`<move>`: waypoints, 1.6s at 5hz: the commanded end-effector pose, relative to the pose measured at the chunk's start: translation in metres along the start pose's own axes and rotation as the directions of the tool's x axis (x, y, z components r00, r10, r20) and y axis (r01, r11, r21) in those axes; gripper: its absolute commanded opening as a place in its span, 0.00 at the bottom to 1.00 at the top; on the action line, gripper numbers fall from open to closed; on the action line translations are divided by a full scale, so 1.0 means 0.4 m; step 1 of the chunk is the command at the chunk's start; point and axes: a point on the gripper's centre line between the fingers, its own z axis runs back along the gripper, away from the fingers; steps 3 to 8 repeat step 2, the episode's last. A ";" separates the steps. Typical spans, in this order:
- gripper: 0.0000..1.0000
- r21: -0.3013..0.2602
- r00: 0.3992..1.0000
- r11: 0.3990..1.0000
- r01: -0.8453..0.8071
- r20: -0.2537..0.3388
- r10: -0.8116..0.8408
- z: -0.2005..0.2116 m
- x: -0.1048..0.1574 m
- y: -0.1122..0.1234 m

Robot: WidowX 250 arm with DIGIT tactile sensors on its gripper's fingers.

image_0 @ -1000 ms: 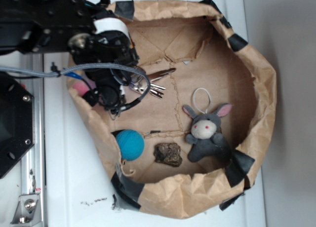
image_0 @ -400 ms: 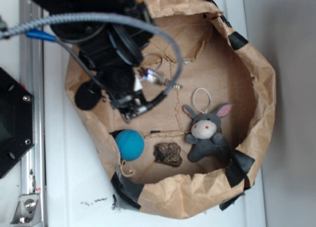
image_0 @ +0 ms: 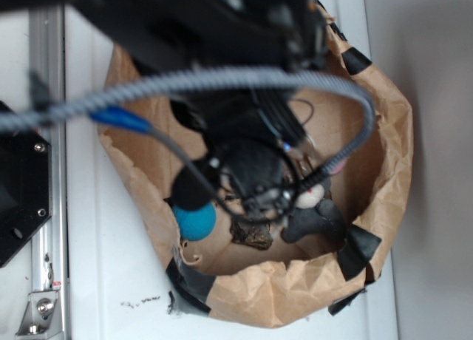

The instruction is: Grab the silver keys.

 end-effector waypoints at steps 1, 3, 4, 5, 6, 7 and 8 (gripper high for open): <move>0.00 -0.018 1.000 1.000 0.012 0.026 -0.012 0.017 0.018 -0.011; 0.00 -0.006 0.999 1.000 0.019 0.037 -0.019 0.023 0.008 -0.006; 0.00 -0.006 0.999 1.000 0.019 0.037 -0.019 0.023 0.008 -0.006; 0.00 -0.006 0.999 1.000 0.019 0.037 -0.019 0.023 0.008 -0.006; 0.00 -0.006 0.999 1.000 0.019 0.037 -0.019 0.023 0.008 -0.006; 0.00 -0.006 0.999 1.000 0.019 0.037 -0.019 0.023 0.008 -0.006; 0.00 -0.006 0.999 1.000 0.019 0.037 -0.019 0.023 0.008 -0.006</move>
